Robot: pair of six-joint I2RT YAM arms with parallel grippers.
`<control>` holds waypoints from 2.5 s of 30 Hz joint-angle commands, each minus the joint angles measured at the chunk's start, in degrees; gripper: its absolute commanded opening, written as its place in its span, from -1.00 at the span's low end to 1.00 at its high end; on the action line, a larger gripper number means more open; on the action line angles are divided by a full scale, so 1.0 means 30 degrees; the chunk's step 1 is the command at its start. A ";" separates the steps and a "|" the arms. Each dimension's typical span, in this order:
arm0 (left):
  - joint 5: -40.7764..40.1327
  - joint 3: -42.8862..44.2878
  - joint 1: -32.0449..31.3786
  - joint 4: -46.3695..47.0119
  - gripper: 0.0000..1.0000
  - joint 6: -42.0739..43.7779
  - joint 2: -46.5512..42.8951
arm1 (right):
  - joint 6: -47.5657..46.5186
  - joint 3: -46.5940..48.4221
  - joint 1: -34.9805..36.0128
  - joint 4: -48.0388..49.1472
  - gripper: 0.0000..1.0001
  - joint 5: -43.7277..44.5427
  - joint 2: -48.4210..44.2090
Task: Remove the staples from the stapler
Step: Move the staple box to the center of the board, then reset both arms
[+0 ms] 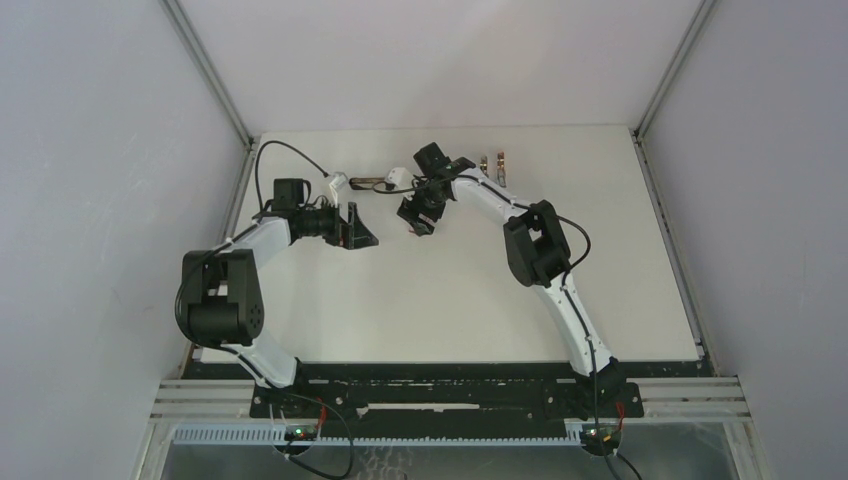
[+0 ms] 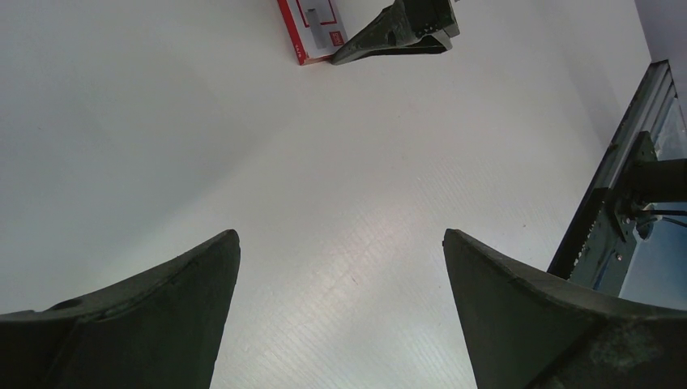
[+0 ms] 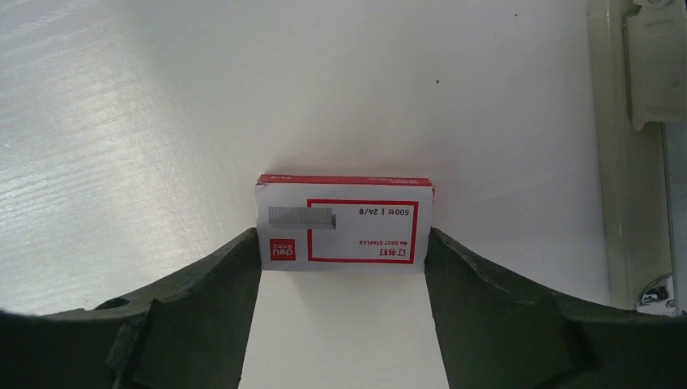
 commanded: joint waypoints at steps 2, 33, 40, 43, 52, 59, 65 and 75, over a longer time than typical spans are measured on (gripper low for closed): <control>0.0671 0.0044 0.0055 0.0402 0.99 -0.0256 -0.0067 | -0.0498 0.0270 0.0140 0.0106 0.33 -0.0237 0.0067; -0.1001 0.0358 0.0120 -0.0607 0.99 0.0550 -0.2322 | -0.0858 -0.0302 0.0458 -0.1365 1.00 0.3494 -0.5200; -0.3260 0.0912 0.0969 -0.3190 0.99 0.2703 -0.5841 | 0.4002 -0.8870 -0.0650 0.1532 1.00 0.6636 -1.4097; -0.4216 0.0763 0.1667 -0.4193 0.99 0.3491 -0.7509 | 0.5894 -1.3198 -0.1735 0.3085 1.00 0.6753 -1.7860; -1.1098 -0.1886 0.2426 -0.4635 0.99 0.2806 -1.4174 | 0.8713 -2.1195 -0.4596 0.4408 1.00 0.8880 -2.4932; -1.4100 -0.5143 0.2412 -0.3597 0.99 0.1730 -2.0124 | 0.9249 -2.4295 -0.6423 0.5561 1.00 0.8355 -3.1064; -1.4014 -0.6711 0.2407 -0.3625 1.00 0.0980 -2.2990 | 0.9060 -2.6218 -0.6454 0.6007 1.00 0.9105 -3.4634; -1.4285 -0.6834 0.2429 -0.3924 0.99 0.1150 -2.2913 | 0.8605 -2.8629 -0.5790 0.6443 1.00 1.0271 -3.8370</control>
